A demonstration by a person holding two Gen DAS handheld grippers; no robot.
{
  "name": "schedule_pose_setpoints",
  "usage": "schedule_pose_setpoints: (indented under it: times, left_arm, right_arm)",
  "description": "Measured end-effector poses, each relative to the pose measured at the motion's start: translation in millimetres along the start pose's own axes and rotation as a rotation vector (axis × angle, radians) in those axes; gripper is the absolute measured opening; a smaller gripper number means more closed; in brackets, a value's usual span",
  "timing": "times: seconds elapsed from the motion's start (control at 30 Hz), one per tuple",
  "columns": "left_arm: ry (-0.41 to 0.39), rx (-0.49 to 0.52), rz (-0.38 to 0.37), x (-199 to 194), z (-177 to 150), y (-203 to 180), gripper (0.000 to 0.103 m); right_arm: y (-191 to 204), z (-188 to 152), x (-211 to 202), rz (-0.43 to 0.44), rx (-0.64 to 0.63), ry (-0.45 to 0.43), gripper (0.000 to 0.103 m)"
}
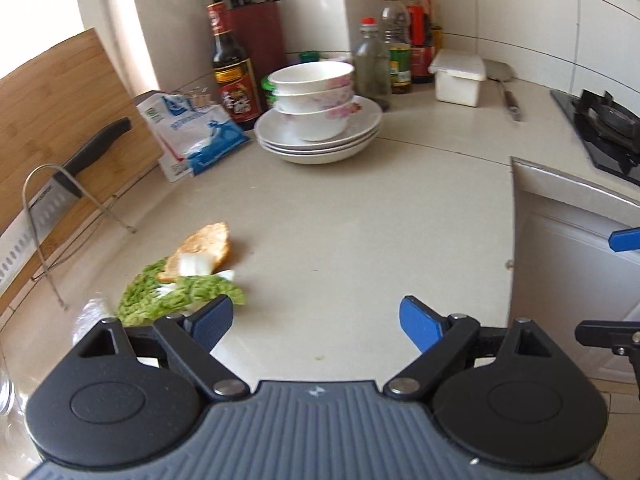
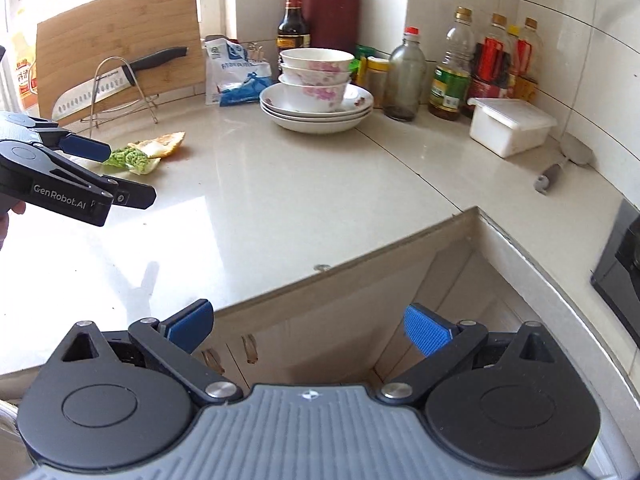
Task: Collect trash
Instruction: 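Move both tools back to the counter toward the crinkled green leaves, then grasp the crinkled green cabbage leaf with the left tool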
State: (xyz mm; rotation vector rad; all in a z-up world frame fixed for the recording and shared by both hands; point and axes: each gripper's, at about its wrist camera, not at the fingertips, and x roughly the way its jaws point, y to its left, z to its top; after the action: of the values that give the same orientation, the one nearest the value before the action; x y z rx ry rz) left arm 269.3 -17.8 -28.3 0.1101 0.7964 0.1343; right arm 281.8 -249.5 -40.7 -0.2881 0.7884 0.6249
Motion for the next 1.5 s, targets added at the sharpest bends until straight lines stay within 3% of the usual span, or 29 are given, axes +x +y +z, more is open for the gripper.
schedule_pose_setpoints:
  times: [0.3, 0.53, 0.6, 0.7, 0.9, 1.0, 1.5]
  left_arm:
    - [0.004, -0.107, 0.107, 33, 3, 61, 0.09]
    - [0.031, -0.155, 0.094, 65, 4, 81, 0.083]
    - [0.045, -0.172, 0.076, 71, 4, 84, 0.072]
    - [0.063, -0.198, 0.046, 77, 3, 87, 0.066]
    - [0.073, -0.212, 0.0, 77, 0, 87, 0.043]
    - [0.068, -0.213, -0.005, 73, 1, 87, 0.037]
    - [0.037, -0.208, -0.016, 35, 1, 92, 0.032]
  right_arm:
    - [29, 30, 38, 0.052, -0.048, 0.029, 0.103]
    - [38, 40, 57, 0.068, -0.048, 0.063, 0.103]
    - [39, 43, 62, 0.073, -0.053, 0.072, 0.103]
    - [40, 45, 67, 0.077, -0.059, 0.08, 0.103]
    - [38, 46, 72, 0.085, -0.051, 0.086, 0.103]
    - [38, 47, 72, 0.089, -0.05, 0.085, 0.103]
    - [46, 57, 79, 0.13, -0.086, 0.075, 0.103]
